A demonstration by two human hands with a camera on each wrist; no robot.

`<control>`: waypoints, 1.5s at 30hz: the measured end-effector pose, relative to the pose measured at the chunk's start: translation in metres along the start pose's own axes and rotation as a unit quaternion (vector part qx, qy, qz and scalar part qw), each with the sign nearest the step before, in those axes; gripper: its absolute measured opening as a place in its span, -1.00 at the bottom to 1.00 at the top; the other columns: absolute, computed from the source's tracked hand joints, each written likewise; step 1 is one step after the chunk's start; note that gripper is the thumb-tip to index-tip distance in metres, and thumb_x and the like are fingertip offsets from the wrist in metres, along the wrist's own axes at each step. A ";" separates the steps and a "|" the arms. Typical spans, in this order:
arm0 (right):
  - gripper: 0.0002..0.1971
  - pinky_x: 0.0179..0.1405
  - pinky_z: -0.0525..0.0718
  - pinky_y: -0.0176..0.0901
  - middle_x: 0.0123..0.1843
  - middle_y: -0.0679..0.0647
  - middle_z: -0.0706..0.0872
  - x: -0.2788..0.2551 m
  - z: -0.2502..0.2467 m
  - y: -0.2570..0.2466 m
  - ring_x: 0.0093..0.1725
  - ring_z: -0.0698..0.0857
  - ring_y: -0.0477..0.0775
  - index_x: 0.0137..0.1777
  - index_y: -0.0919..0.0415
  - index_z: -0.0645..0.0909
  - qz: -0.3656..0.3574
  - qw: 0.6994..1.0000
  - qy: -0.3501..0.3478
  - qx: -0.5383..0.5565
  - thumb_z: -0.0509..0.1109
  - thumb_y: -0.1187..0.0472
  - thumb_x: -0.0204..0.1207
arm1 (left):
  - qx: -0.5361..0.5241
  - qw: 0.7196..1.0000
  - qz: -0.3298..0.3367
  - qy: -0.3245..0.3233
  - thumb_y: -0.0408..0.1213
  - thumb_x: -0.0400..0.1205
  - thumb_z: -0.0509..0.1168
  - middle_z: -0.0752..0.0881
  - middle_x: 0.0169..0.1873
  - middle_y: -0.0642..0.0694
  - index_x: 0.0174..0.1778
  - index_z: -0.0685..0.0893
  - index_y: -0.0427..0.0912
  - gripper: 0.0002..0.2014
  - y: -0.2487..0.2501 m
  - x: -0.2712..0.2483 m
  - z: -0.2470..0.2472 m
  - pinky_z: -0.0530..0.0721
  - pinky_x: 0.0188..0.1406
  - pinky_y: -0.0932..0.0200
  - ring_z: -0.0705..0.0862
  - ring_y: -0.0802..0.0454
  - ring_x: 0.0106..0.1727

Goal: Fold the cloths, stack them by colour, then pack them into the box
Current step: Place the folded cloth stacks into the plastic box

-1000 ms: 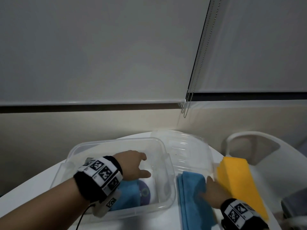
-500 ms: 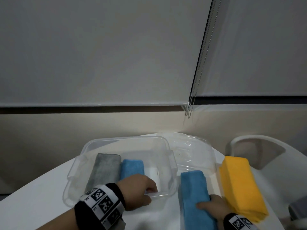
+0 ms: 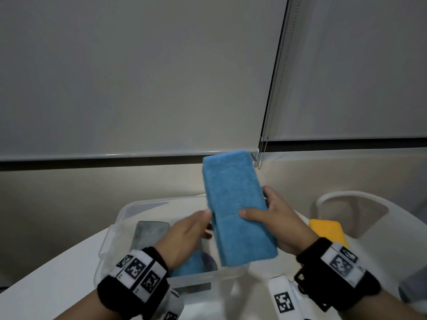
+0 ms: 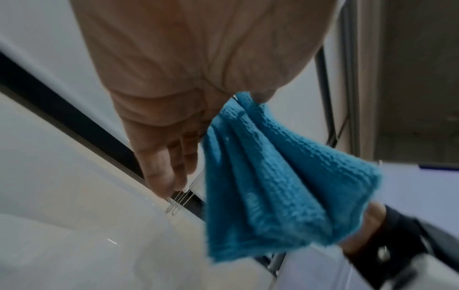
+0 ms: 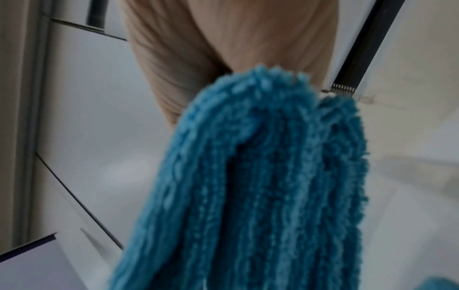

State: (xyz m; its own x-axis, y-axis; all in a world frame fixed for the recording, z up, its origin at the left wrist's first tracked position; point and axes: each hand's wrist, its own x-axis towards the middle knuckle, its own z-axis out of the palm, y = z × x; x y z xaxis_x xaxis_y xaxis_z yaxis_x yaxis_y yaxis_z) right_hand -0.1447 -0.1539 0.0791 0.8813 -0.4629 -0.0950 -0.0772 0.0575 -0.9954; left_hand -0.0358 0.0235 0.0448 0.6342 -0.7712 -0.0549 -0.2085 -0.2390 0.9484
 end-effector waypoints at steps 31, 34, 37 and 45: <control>-0.75 0.05 0.56 -0.26 0.14 0.05 0.64 0.086 0.016 0.040 0.08 0.63 0.01 0.22 0.15 0.63 0.035 0.853 -0.028 -0.520 0.36 0.19 0.55 | 0.594 0.752 0.003 -0.286 0.23 0.41 0.43 0.23 0.60 -0.10 0.63 0.19 0.10 -0.10 -0.066 0.092 -0.016 0.34 0.51 -0.24 0.27 -0.20 0.58; -0.65 0.25 0.51 -0.16 0.30 0.15 0.54 0.092 0.012 0.050 0.31 0.56 0.17 0.35 0.19 0.52 0.050 0.779 -0.055 -0.623 0.30 0.27 0.55 | 0.620 0.710 0.004 -0.335 0.14 0.49 0.42 0.03 0.68 -0.02 0.65 0.13 0.18 -0.14 -0.088 0.097 0.013 0.06 0.53 -0.41 0.01 -0.20 0.68; -0.75 0.16 0.56 -0.14 0.27 0.20 0.63 0.095 0.015 0.054 0.28 0.60 0.19 0.22 0.24 0.55 0.059 0.762 -0.086 -0.640 0.27 0.33 0.55 | 0.645 0.667 -0.019 -0.373 0.09 0.63 0.26 -0.12 0.69 -0.03 0.66 0.09 0.19 -0.29 -0.097 0.098 0.031 -0.05 0.52 -0.48 -0.16 -0.33 0.67; -0.70 -0.31 0.44 -0.25 0.07 0.20 0.63 0.094 0.014 0.057 -0.08 0.52 0.13 -0.35 0.11 0.26 0.051 0.761 -0.093 -0.640 0.19 0.41 0.55 | 0.638 0.669 -0.084 -0.372 0.06 0.55 0.40 -0.24 0.68 -0.06 0.65 0.13 0.18 -0.20 -0.109 0.080 -0.014 0.08 0.58 -0.38 -0.07 -0.51 0.62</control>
State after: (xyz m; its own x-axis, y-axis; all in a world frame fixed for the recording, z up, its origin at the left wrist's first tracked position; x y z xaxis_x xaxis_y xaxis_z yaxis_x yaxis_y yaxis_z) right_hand -0.0594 -0.1817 0.0131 0.8815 -0.3739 -0.2883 -0.4359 -0.8791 -0.1928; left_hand 0.0481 -0.0035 -0.0582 0.2815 -0.6364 -0.7181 -0.9474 -0.3030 -0.1028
